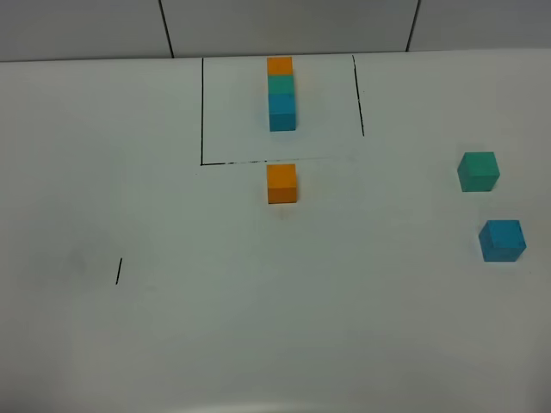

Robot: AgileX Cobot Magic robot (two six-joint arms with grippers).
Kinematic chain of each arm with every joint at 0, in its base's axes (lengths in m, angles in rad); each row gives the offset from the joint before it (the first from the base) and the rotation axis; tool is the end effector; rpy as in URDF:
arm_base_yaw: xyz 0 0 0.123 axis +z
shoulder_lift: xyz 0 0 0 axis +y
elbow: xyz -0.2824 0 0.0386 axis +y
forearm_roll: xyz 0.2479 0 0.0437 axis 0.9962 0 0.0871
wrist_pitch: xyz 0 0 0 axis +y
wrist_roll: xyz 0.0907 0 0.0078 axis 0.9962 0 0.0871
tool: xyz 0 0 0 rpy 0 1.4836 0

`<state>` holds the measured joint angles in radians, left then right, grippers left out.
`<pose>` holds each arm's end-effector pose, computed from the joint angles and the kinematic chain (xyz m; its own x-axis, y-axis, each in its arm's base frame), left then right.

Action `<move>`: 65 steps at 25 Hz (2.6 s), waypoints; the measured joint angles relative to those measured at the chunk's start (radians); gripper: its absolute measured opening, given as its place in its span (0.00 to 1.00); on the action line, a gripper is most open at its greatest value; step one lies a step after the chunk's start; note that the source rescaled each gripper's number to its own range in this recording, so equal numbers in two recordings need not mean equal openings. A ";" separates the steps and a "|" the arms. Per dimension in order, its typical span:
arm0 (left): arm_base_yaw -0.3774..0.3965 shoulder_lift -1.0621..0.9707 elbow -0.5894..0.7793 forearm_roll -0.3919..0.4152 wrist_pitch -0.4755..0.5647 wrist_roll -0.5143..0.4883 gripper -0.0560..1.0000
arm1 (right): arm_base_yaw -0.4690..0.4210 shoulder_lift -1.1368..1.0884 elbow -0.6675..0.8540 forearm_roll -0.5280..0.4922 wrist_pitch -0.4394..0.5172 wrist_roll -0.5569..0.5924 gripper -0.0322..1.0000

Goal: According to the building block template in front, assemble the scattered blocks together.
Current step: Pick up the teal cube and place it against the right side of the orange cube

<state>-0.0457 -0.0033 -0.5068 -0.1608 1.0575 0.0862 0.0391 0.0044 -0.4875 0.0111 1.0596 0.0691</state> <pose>-0.0072 -0.0124 0.2801 -0.4375 0.0267 -0.8988 0.1734 0.9833 -0.0552 -0.0027 0.0008 0.2738 -0.4719 0.0561 -0.8799 -0.0125 0.9974 0.0703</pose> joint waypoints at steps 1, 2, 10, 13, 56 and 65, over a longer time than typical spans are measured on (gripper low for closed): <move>0.000 0.000 0.000 0.000 0.000 0.000 0.79 | 0.000 0.023 0.000 0.000 0.000 0.002 0.83; 0.000 0.000 0.000 0.000 0.000 0.000 0.79 | 0.000 0.053 0.000 0.000 0.000 0.003 0.85; 0.000 0.000 0.000 0.000 0.000 0.000 0.79 | 0.000 0.500 -0.075 -0.004 -0.040 -0.025 1.00; 0.000 0.000 0.000 0.000 0.000 0.000 0.79 | 0.000 0.715 -0.163 -0.004 -0.071 -0.061 1.00; 0.000 0.000 0.000 0.000 0.000 0.000 0.79 | 0.015 2.135 -1.021 0.027 -0.246 -0.241 0.83; 0.000 0.000 0.000 0.000 0.000 0.000 0.79 | 0.015 2.151 -1.028 0.019 -0.234 -0.244 0.06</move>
<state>-0.0457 -0.0033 -0.5068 -0.1608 1.0575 0.0862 0.0539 2.1550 -1.5150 0.0296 0.8253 -0.1753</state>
